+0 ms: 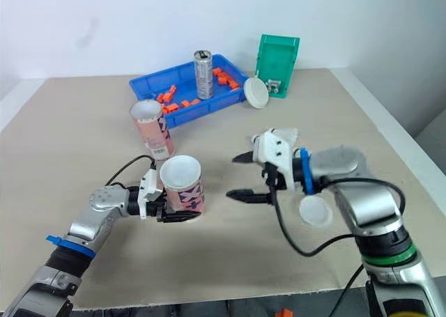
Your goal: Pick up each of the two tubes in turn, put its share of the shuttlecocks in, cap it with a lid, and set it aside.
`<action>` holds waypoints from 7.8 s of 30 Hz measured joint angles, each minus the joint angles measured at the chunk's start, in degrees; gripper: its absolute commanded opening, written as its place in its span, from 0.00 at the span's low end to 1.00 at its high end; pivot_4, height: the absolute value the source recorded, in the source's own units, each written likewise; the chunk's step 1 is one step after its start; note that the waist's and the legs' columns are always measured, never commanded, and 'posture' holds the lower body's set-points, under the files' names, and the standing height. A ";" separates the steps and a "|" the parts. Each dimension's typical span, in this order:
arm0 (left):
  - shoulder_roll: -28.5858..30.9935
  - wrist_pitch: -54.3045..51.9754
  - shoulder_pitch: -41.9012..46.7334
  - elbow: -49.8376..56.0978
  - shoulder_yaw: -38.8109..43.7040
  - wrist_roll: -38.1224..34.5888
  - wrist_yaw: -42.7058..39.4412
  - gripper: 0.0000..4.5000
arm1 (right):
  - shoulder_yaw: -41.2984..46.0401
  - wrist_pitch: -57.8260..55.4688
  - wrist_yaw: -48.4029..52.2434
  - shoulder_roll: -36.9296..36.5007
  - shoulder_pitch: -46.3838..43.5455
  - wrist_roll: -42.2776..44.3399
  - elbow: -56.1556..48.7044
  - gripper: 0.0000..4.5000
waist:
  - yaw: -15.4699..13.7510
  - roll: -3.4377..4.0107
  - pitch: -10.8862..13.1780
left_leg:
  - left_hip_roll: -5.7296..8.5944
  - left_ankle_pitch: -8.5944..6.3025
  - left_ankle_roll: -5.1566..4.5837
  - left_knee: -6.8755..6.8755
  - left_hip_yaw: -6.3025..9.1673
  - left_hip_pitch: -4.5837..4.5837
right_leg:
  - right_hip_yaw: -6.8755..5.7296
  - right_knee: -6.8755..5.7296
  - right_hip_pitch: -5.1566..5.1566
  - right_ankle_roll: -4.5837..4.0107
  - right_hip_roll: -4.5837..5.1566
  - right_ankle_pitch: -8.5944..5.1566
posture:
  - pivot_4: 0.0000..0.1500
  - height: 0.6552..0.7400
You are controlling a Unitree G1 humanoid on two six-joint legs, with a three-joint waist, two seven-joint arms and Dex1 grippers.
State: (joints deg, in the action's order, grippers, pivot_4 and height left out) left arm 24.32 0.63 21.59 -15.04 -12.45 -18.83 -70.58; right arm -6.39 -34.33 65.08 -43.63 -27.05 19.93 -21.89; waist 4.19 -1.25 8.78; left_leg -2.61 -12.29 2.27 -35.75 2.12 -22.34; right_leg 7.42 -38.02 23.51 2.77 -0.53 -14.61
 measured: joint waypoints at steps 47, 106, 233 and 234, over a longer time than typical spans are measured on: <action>16.32 -15.86 -16.50 30.19 17.17 -11.46 6.34 1.00 | -10.93 6.42 2.76 11.73 -6.45 -1.60 9.83 1.00 | 0.14 -0.44 1.63 | -0.11 -0.20 0.14 -0.10 0.49 -1.09 | -0.44 -0.07 0.79 0.14 -0.08 -0.08 | 1.00 1.00; -4.12 -24.62 13.63 22.32 6.03 -15.93 13.01 1.00 | 27.65 11.51 -32.16 -4.09 -16.83 -2.81 53.63 0.63 | -1.22 -0.33 1.64 | 0.06 -0.24 0.00 -0.79 0.39 -1.00 | -0.16 -0.13 0.39 0.02 -0.08 0.49 | 1.00 1.00; 5.02 -9.24 17.83 -8.22 9.23 4.70 0.42 0.63 | 11.30 -5.14 -41.20 11.41 10.68 3.91 4.13 1.00 | -0.76 -0.35 1.67 | 0.19 -0.05 0.14 -0.88 0.50 -0.92 | 0.11 -0.07 0.12 0.78 -0.15 0.41 | 1.00 1.00; 7.30 -8.56 16.92 -6.72 7.66 5.95 -1.14 0.63 | 10.63 -5.00 -41.72 12.00 9.75 3.07 5.76 1.00 | -0.63 -0.33 1.66 | 0.19 -0.05 0.14 -0.86 0.50 -0.90 | 0.12 -0.08 0.13 0.76 -0.15 0.40 | 1.00 1.00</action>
State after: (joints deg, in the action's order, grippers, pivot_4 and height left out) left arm 31.62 -7.93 38.51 -21.76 -4.80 -12.87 -71.72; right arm 4.24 -39.32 23.36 -31.63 -17.30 23.00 -16.13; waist 3.56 -1.58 10.44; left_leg -2.42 -12.34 2.41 -36.62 2.62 -23.24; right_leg 7.54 -38.10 23.63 3.53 -0.67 -14.22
